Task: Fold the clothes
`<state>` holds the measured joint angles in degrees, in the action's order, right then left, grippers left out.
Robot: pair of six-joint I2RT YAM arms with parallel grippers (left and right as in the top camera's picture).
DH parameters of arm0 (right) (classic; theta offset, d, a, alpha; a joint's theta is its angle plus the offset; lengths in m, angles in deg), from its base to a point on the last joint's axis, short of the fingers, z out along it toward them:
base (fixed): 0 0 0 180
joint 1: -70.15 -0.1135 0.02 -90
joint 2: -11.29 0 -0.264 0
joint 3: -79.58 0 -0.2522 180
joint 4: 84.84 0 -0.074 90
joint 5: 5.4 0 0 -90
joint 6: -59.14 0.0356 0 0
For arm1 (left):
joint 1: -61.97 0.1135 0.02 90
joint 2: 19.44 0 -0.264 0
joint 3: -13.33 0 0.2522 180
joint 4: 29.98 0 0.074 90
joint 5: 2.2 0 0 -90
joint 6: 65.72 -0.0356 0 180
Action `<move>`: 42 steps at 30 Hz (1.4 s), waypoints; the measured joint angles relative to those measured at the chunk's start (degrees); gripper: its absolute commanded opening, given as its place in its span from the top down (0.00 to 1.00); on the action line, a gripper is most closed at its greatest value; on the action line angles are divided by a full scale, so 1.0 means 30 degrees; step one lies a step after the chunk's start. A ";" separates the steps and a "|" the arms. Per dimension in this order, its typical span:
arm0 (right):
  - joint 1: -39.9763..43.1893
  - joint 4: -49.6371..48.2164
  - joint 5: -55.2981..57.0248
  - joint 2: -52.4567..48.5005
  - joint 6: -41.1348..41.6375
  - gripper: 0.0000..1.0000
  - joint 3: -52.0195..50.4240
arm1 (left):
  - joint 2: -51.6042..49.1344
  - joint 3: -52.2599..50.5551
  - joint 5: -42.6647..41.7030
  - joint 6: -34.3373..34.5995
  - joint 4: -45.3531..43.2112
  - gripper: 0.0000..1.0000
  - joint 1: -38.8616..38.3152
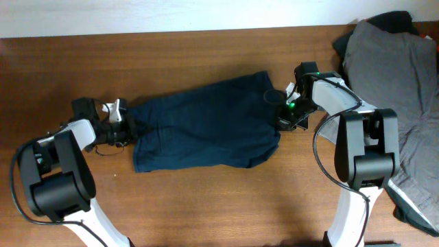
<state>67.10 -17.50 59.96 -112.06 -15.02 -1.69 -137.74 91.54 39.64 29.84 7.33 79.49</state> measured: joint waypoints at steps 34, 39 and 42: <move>-0.5064 0.3279 0.2936 0.1967 -0.1377 0.96 0.9253 | -0.0007 0.3060 0.5588 0.0328 0.2878 0.99 -0.3570; -1.0477 0.0029 0.3155 0.1960 -0.2463 0.96 0.9289 | -0.0007 0.3060 0.5632 0.0408 0.2885 1.00 -0.3592; -1.2961 -0.0692 0.3971 0.1843 -0.3024 0.96 0.9289 | -0.0007 0.3067 0.5639 0.0444 0.2914 0.99 -0.3592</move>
<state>28.22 -19.58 71.87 -106.53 -24.09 26.18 -137.76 100.74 56.55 31.17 16.08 68.72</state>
